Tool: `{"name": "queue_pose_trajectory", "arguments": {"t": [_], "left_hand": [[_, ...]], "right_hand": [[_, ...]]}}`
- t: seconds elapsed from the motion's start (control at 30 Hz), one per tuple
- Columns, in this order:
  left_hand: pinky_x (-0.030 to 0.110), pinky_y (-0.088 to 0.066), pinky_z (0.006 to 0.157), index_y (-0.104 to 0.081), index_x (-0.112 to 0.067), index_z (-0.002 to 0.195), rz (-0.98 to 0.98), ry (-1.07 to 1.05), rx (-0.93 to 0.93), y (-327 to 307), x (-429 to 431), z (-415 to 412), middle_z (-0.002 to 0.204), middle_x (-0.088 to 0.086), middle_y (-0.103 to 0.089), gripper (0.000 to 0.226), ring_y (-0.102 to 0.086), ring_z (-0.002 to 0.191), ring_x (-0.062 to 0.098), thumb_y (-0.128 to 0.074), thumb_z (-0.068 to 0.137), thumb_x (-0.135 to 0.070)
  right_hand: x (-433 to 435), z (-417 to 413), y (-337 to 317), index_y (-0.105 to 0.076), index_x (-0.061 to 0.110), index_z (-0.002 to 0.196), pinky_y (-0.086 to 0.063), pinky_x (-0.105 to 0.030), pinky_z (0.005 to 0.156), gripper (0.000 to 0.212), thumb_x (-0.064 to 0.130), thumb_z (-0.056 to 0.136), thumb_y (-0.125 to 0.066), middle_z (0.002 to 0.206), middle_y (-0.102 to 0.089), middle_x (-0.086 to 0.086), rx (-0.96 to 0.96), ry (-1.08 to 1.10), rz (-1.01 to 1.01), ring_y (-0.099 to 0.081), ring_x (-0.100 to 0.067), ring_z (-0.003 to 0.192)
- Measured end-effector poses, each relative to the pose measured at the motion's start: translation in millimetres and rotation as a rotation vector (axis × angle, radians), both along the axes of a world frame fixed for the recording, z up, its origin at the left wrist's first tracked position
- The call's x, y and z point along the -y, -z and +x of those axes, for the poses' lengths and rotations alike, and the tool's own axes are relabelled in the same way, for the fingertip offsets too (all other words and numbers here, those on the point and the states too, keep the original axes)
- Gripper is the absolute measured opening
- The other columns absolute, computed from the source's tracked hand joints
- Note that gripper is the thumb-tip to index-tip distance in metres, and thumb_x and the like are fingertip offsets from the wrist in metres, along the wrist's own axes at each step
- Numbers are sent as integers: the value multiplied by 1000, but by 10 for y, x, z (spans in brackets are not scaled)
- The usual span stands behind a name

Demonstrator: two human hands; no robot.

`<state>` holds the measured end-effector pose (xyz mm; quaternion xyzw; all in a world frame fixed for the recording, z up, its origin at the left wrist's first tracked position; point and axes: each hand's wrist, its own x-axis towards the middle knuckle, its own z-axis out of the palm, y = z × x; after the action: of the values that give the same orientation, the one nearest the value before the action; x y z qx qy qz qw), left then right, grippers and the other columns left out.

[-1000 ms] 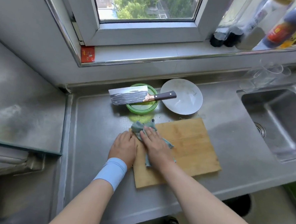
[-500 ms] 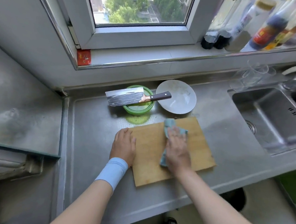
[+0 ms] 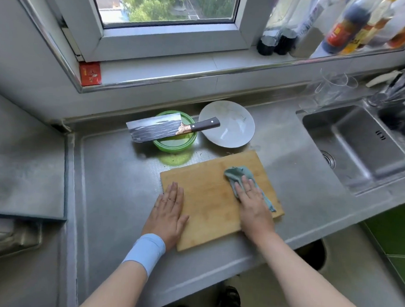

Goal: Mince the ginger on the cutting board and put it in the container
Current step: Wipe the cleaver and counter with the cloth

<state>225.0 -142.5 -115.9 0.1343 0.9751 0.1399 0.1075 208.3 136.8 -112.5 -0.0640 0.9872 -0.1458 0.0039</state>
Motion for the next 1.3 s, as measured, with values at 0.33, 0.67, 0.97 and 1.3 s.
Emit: {"name": "queue_pose_trajectory", "arguments": {"t": [0.33,0.67,0.97,1.3], "left_hand": [[16,13,116,1,-13,157,450,-302,50,-97,-182,25,162,-6,2,81,6,147,1,-5,87,-55],[25,12,120,4,-11,156,183,-301,51,-54,-324,10,162,-3,13,86,13,148,7,2,85,-60],[20,3,119,-16,-10,157,250,-402,94,-239,-414,-57,164,0,-8,80,-2,151,10,-12,92,-58],[32,-36,105,-54,-7,135,535,-913,-195,-713,-311,-321,134,11,-59,39,-53,124,30,-37,103,-18]], "right_hand": [[476,154,-233,-47,-6,143,-22,-40,119,60,-8,83,-38,150,-44,-22,-140,1,-66,-38,-37,141],[271,90,-114,-54,6,139,-41,-48,109,56,5,88,-31,148,-51,-16,62,-386,-23,-51,-33,134],[-1028,-489,-388,-24,3,156,-11,-42,123,68,-5,91,-44,163,-21,-19,126,222,16,-17,-32,152],[1129,-590,-629,-38,4,151,-25,-49,119,60,9,93,-21,158,-35,-17,-72,-608,-75,-32,-36,146]]}}
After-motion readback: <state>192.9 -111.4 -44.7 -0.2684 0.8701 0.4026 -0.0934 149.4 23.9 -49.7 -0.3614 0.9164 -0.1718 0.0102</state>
